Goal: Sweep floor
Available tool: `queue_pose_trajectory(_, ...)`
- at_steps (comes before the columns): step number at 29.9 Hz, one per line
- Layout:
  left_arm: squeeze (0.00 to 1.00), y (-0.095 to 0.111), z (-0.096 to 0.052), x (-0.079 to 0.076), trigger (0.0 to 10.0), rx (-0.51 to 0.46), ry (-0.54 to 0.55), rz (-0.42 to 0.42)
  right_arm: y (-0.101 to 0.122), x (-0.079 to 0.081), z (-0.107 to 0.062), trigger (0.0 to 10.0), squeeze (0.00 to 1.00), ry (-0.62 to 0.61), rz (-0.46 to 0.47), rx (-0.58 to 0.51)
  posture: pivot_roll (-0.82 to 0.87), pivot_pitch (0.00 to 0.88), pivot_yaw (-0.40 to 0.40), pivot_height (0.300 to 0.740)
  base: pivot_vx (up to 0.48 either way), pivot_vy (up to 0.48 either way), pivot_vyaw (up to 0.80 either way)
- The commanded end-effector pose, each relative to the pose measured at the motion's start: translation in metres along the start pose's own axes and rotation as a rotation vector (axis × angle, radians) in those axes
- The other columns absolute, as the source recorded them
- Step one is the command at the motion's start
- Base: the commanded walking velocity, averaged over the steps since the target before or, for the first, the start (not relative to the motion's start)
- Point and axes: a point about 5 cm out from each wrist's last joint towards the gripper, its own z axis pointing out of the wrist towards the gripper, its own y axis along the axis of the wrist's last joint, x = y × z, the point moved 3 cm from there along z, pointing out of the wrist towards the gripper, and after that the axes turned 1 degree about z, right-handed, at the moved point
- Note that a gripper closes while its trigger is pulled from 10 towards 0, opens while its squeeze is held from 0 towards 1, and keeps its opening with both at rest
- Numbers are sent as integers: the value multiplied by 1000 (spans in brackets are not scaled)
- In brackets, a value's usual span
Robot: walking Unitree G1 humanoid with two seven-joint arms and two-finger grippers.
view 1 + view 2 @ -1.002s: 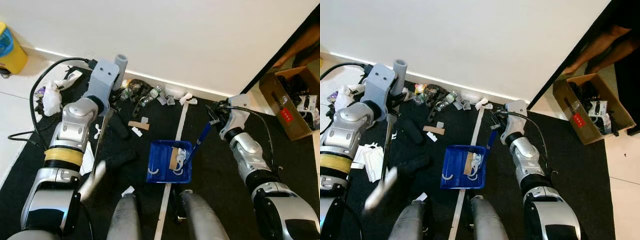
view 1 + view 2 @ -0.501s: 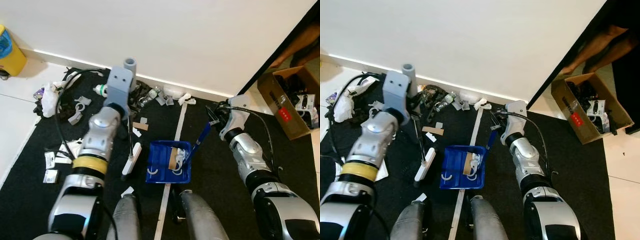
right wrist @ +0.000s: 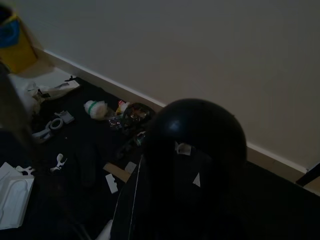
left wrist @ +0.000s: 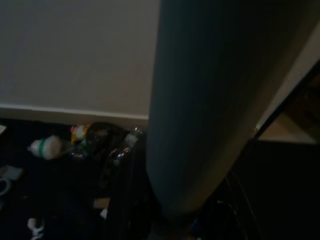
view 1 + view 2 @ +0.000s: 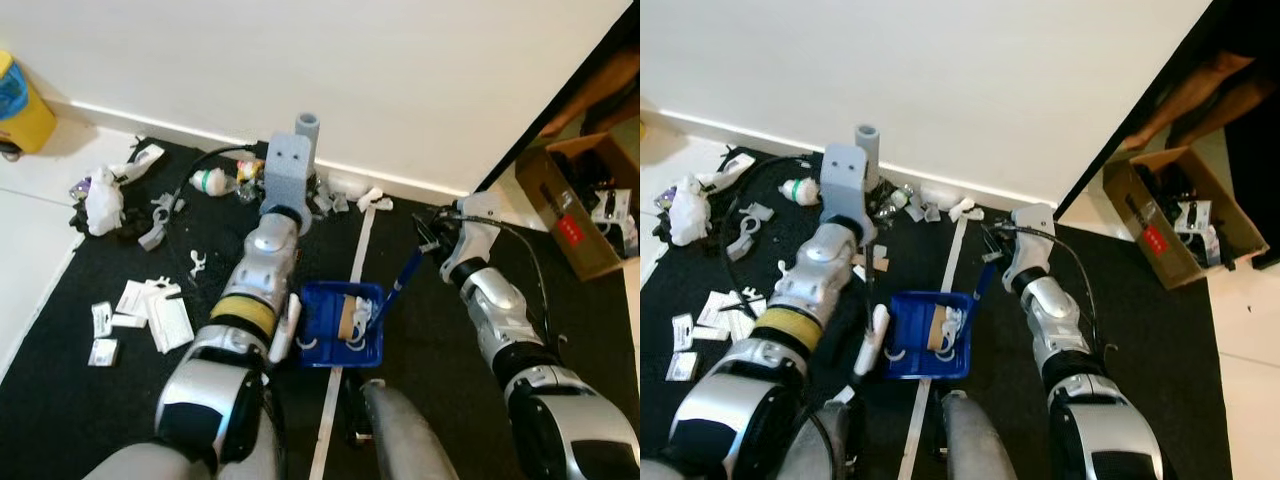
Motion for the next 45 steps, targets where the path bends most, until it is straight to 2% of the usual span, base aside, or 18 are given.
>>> queue_pose_trajectory(1,0,11,3,-13,10000,-50,-11,-68,-31,8,-12,10000,0,27,42,123,-13,234,-49,740,0,0,0)
queue_pose_trajectory(7,0,29,9,-8,10000,-102,19,-85,-32,7,-13,10000,0,21,42,123,-16,229,-47,740,0,0,0)
queue_pose_trajectory(9,0,37,11,-1,10000,-130,39,-82,-33,6,-14,10000,0,19,42,124,-15,222,-49,740,0,0,0)
queue_pose_trajectory(10,0,47,13,9,10000,-162,52,-62,-33,6,-14,10000,0,17,42,126,-14,218,-50,740,0,0,0)
queue_pose_trajectory(12,0,51,13,13,10000,-172,52,-49,-33,5,-14,10000,0,17,42,126,-13,220,-51,740,0,0,0)
queue_pose_trajectory(13,0,58,14,20,10000,-194,44,4,-32,5,-13,10000,0,16,43,125,-10,216,-51,740,0,0,0)
queue_pose_trajectory(17,0,62,13,26,10000,-205,-4,78,-30,6,-11,10000,0,15,44,123,-6,209,-49,740,0,0,0)
queue_pose_trajectory(18,0,61,9,35,10000,-181,-81,159,-28,7,-9,10000,0,14,48,117,-1,203,-47,740,0,0,0)
queue_pose_trajectory(19,0,61,9,35,10000,-181,-81,159,-28,7,-9,10000,0,14,48,117,-1,203,-47,740,0,0,0)
queue_pose_trajectory(21,0,58,5,51,10000,-146,-101,177,-27,7,-8,10000,0,13,51,113,4,201,-48,740,0,0,0)
queue_pose_trajectory(25,0,59,-8,86,10000,-132,-63,210,-29,8,-9,10000,0,6,66,112,26,193,-57,740,0,0,0)
queue_pose_trajectory(26,0,59,-8,86,10000,-132,-63,210,-29,8,-9,10000,0,6,66,112,26,193,-57,740,0,0,0)
queue_pose_trajectory(27,0,58,-16,101,10000,-129,-39,238,-30,9,-9,10000,0,5,72,114,32,188,-56,740,0,0,0)
queue_pose_trajectory(28,0,58,-16,101,10000,-129,-39,238,-30,9,-9,10000,0,5,72,114,32,188,-56,740,0,0,0)
queue_pose_trajectory(34,0,32,-43,147,10000,-40,67,273,-30,8,-8,10000,0,-14,96,112,45,180,-49,740,0,0,0)
queue_pose_trajectory(37,0,15,-55,158,10000,52,96,257,-30,9,-8,10000,0,-17,100,114,54,175,-39,740,0,0,0)
queue_pose_trajectory(41,0,4,-63,162,10000,134,106,249,-30,9,-8,10000,0,-19,103,111,55,177,-36,740,0,0,0)
queue_pose_trajectory(45,0,-15,-79,169,10000,283,122,263,-30,9,-8,10000,0,-26,109,109,59,180,-31,740,0,0,0)
